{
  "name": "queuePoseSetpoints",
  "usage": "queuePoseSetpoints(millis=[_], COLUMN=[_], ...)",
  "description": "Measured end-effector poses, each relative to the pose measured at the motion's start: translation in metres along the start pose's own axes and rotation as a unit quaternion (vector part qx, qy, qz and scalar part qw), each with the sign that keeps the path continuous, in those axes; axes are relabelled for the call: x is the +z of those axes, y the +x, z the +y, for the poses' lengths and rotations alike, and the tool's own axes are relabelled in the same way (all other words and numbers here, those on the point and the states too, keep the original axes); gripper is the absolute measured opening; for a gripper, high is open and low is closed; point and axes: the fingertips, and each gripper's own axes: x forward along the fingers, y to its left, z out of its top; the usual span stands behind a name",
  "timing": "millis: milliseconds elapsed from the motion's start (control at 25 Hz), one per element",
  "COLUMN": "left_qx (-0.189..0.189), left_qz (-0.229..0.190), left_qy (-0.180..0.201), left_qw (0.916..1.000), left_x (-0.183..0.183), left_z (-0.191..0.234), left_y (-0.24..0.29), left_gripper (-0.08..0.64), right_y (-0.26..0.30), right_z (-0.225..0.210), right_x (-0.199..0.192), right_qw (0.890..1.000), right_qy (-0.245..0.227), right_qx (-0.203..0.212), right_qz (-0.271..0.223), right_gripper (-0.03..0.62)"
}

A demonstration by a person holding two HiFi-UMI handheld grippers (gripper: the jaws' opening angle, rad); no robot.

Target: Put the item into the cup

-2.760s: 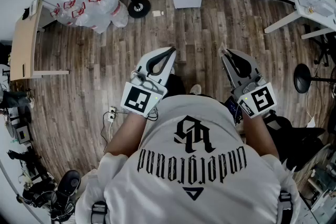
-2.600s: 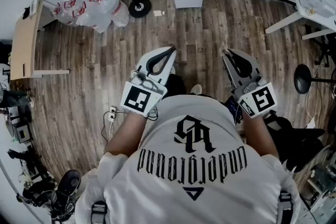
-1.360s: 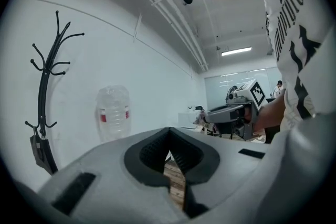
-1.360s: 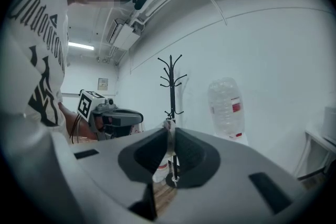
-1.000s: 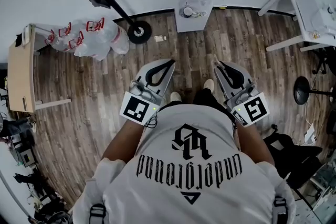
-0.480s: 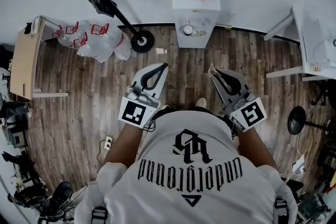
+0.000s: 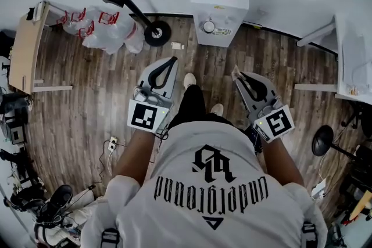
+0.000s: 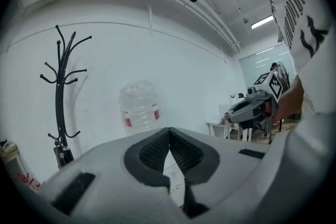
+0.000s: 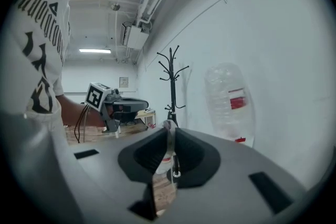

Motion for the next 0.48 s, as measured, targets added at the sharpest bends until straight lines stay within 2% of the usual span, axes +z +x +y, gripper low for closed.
queuePoseSetpoints(millis=[200, 320, 480], left_qx=[-0.021, -0.023, -0.047], left_qz=[0.011, 0.024, 0.055], left_qy=[0.001, -0.006, -0.022], left_qw=[0.9997, 0.9994, 0.9972], left_x=[-0.014, -0.034, -0.071], left_z=[0.022, 0.049, 0.071], left_y=[0.040, 0.072, 0.102], left_gripper=[0.008, 0.008, 0.008], right_y=[0.035, 0.071, 0.112], right_z=[-0.031, -0.054, -0.076], right_x=[-0.016, -0.028, -0.060], right_qw=[1.000, 0.999, 0.998], right_qy=[0.014, 0.010, 0.020], right_qx=[-0.001, -0.006, -0.016], right_qz=[0.023, 0.033, 0.064], right_gripper=[0.046, 0.046, 0.046])
